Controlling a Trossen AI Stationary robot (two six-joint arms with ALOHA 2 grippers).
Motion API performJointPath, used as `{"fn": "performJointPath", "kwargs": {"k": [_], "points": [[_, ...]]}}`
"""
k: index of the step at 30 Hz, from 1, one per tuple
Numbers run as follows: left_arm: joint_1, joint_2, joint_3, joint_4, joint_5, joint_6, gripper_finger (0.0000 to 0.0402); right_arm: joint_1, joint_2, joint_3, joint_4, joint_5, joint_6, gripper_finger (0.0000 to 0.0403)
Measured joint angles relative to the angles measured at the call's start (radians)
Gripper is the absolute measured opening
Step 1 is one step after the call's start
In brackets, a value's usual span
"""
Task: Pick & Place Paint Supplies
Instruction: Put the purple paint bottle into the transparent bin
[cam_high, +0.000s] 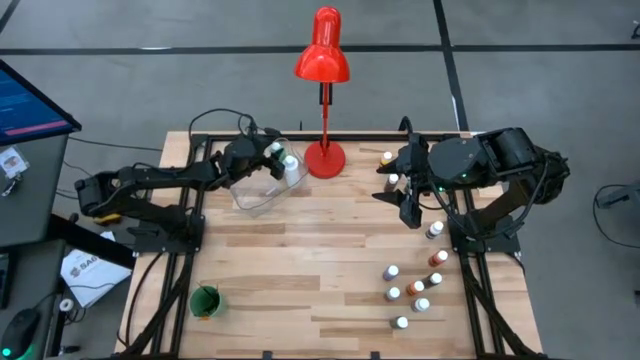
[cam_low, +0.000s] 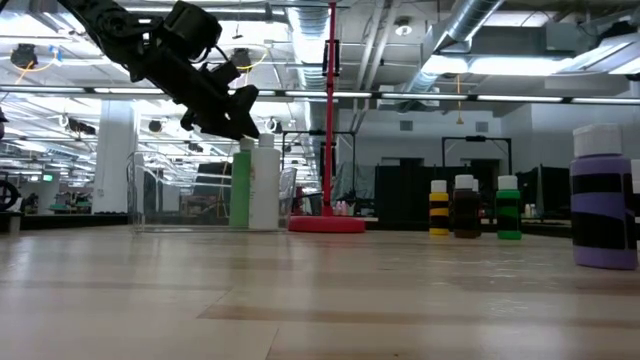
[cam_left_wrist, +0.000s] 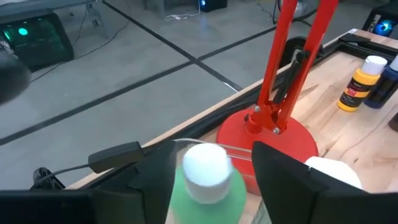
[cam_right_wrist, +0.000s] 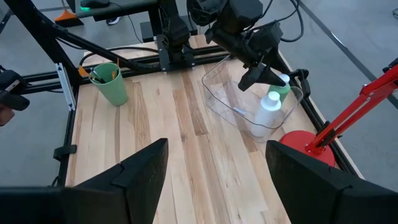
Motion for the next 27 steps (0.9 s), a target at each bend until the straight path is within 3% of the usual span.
{"fn": "performJointPath", "kwargs": {"k": [9,15,20,27], "points": [[0.000,-0.073,0.000,0.007,0.121,0.000,0.0239,-0.010,0.000,0.000,-0.017,0.000,0.035,0.0265],[-0.010,-0.215,0.000,0.008,0.142,-0.008,0.0250,-0.075,-0.002,-0.019,-0.221,0.106,0.256,0.0265],[-0.048,-0.351,0.000,0.002,0.189,-0.035,0.0250,-0.141,-0.023,-0.172,-0.261,0.041,0.473,0.0265],[-0.150,-0.450,-0.001,-0.003,0.291,-0.070,0.0250,-0.101,-0.076,-0.490,-0.237,-0.112,0.649,0.0265]]}}
